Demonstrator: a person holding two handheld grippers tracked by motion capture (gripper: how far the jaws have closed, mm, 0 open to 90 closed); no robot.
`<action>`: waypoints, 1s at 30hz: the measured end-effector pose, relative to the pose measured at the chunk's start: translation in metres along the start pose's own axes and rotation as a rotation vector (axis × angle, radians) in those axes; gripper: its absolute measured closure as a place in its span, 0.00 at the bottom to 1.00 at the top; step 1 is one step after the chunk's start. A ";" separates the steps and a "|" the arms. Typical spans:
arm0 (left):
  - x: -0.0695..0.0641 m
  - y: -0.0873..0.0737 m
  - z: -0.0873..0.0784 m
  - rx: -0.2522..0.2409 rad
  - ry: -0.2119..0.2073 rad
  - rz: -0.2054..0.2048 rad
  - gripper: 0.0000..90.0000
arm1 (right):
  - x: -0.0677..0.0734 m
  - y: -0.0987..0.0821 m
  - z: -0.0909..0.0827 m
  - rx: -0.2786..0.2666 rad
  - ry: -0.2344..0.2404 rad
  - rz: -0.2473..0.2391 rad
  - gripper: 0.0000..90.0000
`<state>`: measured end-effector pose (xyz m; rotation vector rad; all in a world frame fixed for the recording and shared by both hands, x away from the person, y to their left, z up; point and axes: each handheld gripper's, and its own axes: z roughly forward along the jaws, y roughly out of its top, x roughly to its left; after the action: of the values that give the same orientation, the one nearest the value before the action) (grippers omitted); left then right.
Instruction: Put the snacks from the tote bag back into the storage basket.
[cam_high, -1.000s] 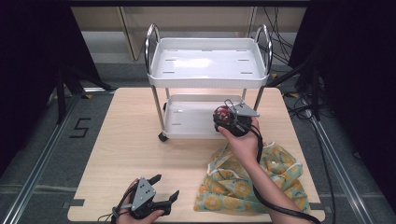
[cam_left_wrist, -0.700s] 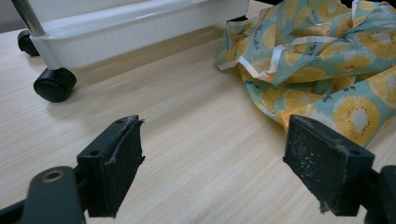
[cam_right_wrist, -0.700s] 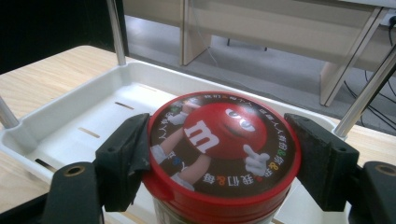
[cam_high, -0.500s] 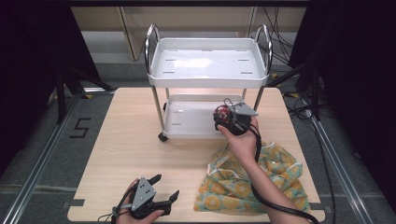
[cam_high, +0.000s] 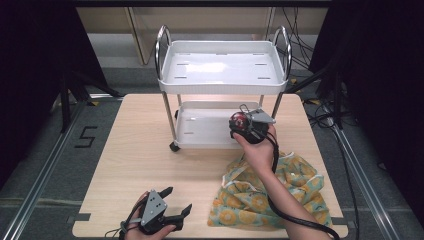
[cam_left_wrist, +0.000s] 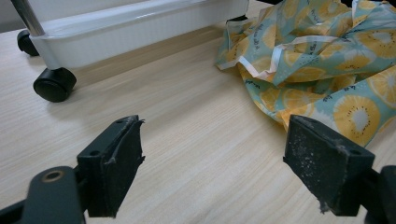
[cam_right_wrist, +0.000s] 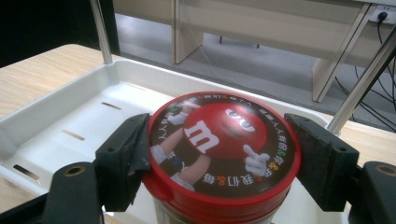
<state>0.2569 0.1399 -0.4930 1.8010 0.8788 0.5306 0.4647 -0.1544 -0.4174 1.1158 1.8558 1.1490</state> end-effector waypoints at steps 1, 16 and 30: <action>0.000 0.000 0.000 -0.003 0.000 -0.004 0.21 | 0.003 -0.001 -0.001 0.006 -0.002 0.042 0.30; 0.000 0.000 -0.001 0.000 0.002 0.005 0.21 | 0.005 -0.006 0.008 0.010 -0.027 0.057 0.30; 0.000 0.000 0.000 -0.003 -0.006 0.007 0.21 | 0.004 -0.011 0.015 0.028 -0.036 0.052 0.30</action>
<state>0.2568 0.1398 -0.4932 1.8027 0.8674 0.5305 0.4725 -0.1485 -0.4334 1.1993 1.8304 1.1276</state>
